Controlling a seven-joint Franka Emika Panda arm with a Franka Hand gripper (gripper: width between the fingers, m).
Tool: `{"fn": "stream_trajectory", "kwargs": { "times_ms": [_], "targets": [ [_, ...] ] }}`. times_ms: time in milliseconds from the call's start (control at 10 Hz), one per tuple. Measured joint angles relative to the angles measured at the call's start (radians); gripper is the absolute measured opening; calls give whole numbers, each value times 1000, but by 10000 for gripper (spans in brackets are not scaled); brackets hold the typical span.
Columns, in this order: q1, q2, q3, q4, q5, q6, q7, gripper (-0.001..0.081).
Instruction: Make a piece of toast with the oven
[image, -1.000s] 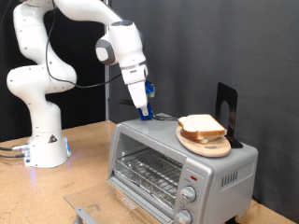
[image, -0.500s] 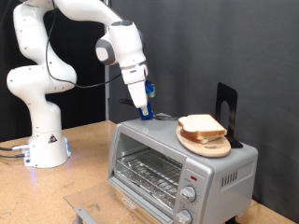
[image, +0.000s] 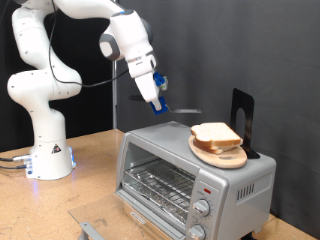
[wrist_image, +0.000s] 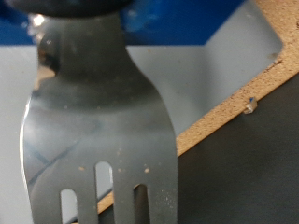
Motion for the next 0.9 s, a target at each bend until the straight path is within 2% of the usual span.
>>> {"fn": "stream_trajectory", "kwargs": {
  "times_ms": [100,200,300,500,600,700,900],
  "targets": [
    [-1,-22,-23,19,-6,-83,0,490],
    [-1,-20,-17,12,-5,-61,0,490],
    [-1,-22,-15,4,35,-33,22,490],
    [-1,-52,-14,-25,167,112,87,490],
    [-7,-82,-21,-44,197,138,135,490],
    [-25,-118,-38,-63,199,127,174,490],
    [-93,-175,-78,-86,138,24,227,490]
  ]
}}
